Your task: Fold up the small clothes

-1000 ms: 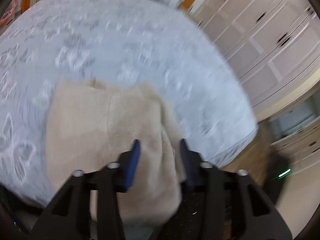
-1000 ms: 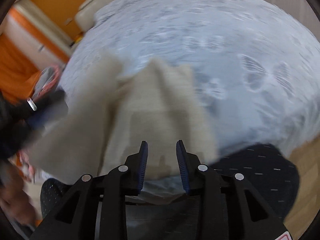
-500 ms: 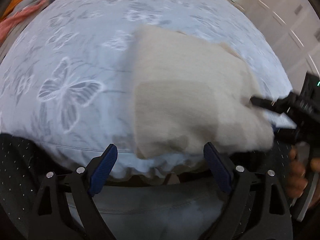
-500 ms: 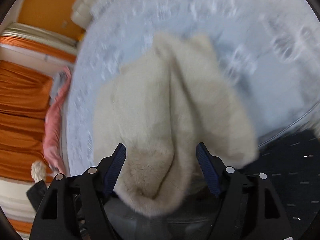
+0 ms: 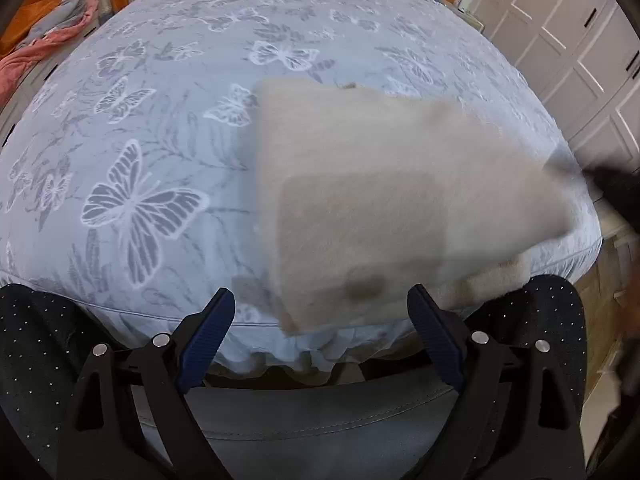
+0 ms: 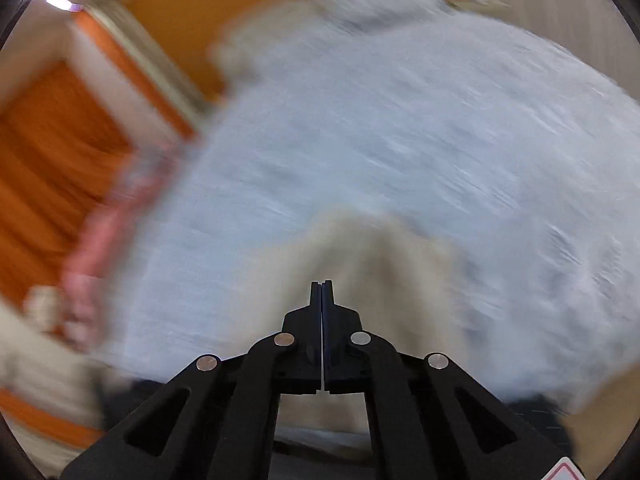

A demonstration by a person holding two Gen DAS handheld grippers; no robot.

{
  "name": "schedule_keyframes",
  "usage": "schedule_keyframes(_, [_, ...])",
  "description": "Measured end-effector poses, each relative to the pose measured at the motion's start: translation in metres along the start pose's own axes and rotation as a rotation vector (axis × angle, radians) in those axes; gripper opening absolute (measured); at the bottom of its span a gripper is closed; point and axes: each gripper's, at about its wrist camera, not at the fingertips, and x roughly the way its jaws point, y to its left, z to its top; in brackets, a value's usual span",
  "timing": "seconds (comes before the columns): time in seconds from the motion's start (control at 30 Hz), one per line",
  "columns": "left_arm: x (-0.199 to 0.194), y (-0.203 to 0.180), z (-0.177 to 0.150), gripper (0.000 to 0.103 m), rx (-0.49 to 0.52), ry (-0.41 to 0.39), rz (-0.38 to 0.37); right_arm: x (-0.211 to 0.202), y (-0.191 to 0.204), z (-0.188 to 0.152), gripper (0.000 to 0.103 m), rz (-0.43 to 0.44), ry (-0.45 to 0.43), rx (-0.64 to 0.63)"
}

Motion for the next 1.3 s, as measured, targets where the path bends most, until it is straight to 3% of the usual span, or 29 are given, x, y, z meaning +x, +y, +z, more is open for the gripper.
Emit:
schedule_keyframes(0.03, [0.002,-0.002,0.0,0.086,0.006,0.009,0.004,0.026,-0.02,-0.009,0.0,-0.047,0.109,0.062])
schedule_keyframes(0.07, [0.002,-0.004,0.0,0.086,0.011,0.012,0.004,0.031,-0.033,-0.017,0.001,-0.012,0.15,0.149])
schedule_keyframes(0.13, [-0.001,-0.005,-0.002,0.087,0.022,-0.002,0.012,0.013,-0.036,-0.024,0.007,0.164,0.079,0.254])
schedule_keyframes(0.17, [-0.002,-0.004,-0.002,0.087,0.023,-0.008,0.02,0.002,-0.031,-0.025,0.015,0.209,0.029,0.273])
schedule_keyframes(0.2, [-0.002,-0.003,-0.003,0.087,0.02,-0.009,0.022,-0.004,-0.027,-0.026,0.042,0.223,0.006,0.271])
schedule_keyframes(0.27, [0.001,0.002,-0.003,0.088,0.007,0.004,0.027,-0.008,-0.015,-0.024,0.078,0.243,-0.022,0.246])
schedule_keyframes(0.33, [0.004,0.006,-0.003,0.088,-0.008,0.018,0.034,0.005,-0.002,-0.022,0.079,0.241,0.023,0.2])
schedule_keyframes(0.43, [0.0,0.009,-0.004,0.088,-0.017,0.01,0.043,0.05,0.014,-0.025,0.079,0.231,0.179,0.214])
schedule_keyframes(0.47, [-0.002,0.009,-0.004,0.088,-0.016,0.006,0.046,0.059,0.023,-0.026,0.061,0.254,0.21,0.206])
schedule_keyframes(0.5, [-0.004,0.009,-0.004,0.088,-0.013,0.002,0.046,0.059,0.032,-0.026,0.026,0.27,0.21,0.179])
schedule_keyframes(0.6, [-0.01,0.006,-0.004,0.088,0.0,-0.015,0.052,0.003,0.067,-0.01,0.021,0.35,0.006,0.029])
schedule_keyframes(0.67, [-0.014,0.003,-0.003,0.088,0.009,-0.026,0.049,-0.045,0.075,0.0,0.02,0.381,-0.123,-0.022])
schedule_keyframes(0.73, [-0.013,0.0,-0.002,0.088,0.013,-0.026,0.041,-0.066,0.062,0.002,0.02,0.356,-0.204,-0.024])
schedule_keyframes(0.8, [-0.007,-0.004,-0.001,0.088,0.014,-0.013,0.041,-0.042,0.033,0.001,0.021,0.222,-0.148,0.0])
schedule_keyframes(0.87, [-0.001,-0.007,-0.001,0.088,0.012,0.007,0.028,0.028,-0.007,-0.012,0.021,0.03,0.098,0.06])
schedule_keyframes(0.9, [0.002,-0.008,-0.001,0.088,0.013,0.018,0.023,0.043,-0.019,-0.02,0.021,0.017,0.145,0.102])
schedule_keyframes(1.03, [0.002,-0.013,-0.002,0.088,0.029,0.017,0.03,0.032,-0.006,-0.02,0.022,0.047,0.09,0.096])
schedule_keyframes(1.13, [0.002,-0.013,-0.002,0.088,0.033,0.02,0.039,0.027,0.015,-0.016,0.026,-0.04,0.07,-0.008])
schedule_keyframes(1.23, [-0.001,-0.014,0.002,0.088,0.029,0.009,0.041,0.019,0.001,-0.017,0.039,-0.194,0.056,-0.05])
schedule_keyframes(1.3, [-0.004,-0.015,0.005,0.088,0.028,-0.006,0.047,-0.01,-0.006,-0.02,0.041,-0.173,-0.018,-0.02])
